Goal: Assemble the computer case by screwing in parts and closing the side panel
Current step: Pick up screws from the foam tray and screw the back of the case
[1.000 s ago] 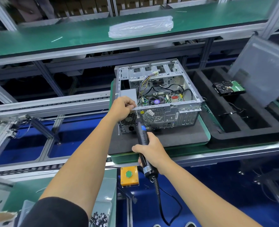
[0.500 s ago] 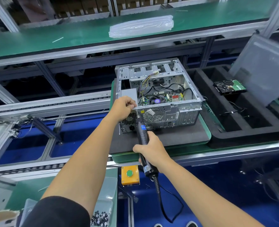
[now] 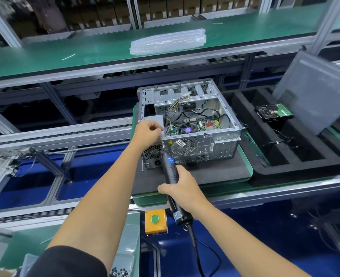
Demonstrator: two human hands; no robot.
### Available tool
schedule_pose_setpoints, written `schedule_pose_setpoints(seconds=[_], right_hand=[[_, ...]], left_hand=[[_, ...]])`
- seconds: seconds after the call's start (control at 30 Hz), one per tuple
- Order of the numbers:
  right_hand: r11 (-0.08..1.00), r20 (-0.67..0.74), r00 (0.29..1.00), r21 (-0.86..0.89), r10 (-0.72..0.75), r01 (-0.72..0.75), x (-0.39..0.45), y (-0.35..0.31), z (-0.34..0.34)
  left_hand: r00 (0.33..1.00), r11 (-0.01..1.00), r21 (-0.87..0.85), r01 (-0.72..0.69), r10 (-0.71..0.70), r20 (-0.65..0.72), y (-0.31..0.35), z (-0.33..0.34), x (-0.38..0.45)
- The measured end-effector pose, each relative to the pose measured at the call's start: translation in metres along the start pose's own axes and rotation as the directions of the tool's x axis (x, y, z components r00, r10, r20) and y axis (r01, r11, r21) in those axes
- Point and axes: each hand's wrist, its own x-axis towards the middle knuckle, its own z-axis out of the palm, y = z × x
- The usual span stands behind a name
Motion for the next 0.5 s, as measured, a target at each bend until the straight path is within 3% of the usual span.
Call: schedule_pose_setpoints(seconds=[0.1,0.17,0.3,0.5], right_hand=[[0.996,-0.035,0.996,0.036,-0.078,0.08,0.004,-0.021,-0.018],[0.99,-0.076,0.989,0.057,-0.128,0.133,0.008,-0.036,-0.039],[0.98,-0.115,0.978,0.074,-0.174,0.183,0.015,-0.052,-0.092],[0.967,-0.175,0.963,0.116,-0.205,0.227,0.029,-0.041,-0.186]], left_hand=[[0.999,0.987,-0.16,-0.009,0.001,-0.052,0.026,0.002,0.008],[1.0,0.968,-0.252,0.015,-0.01,0.02,0.049,0.006,0.016],[0.985,0.949,-0.316,-0.013,0.066,0.157,0.095,0.031,0.034],[0.977,0.951,-0.3,-0.07,0.126,0.171,0.168,0.112,0.068]])
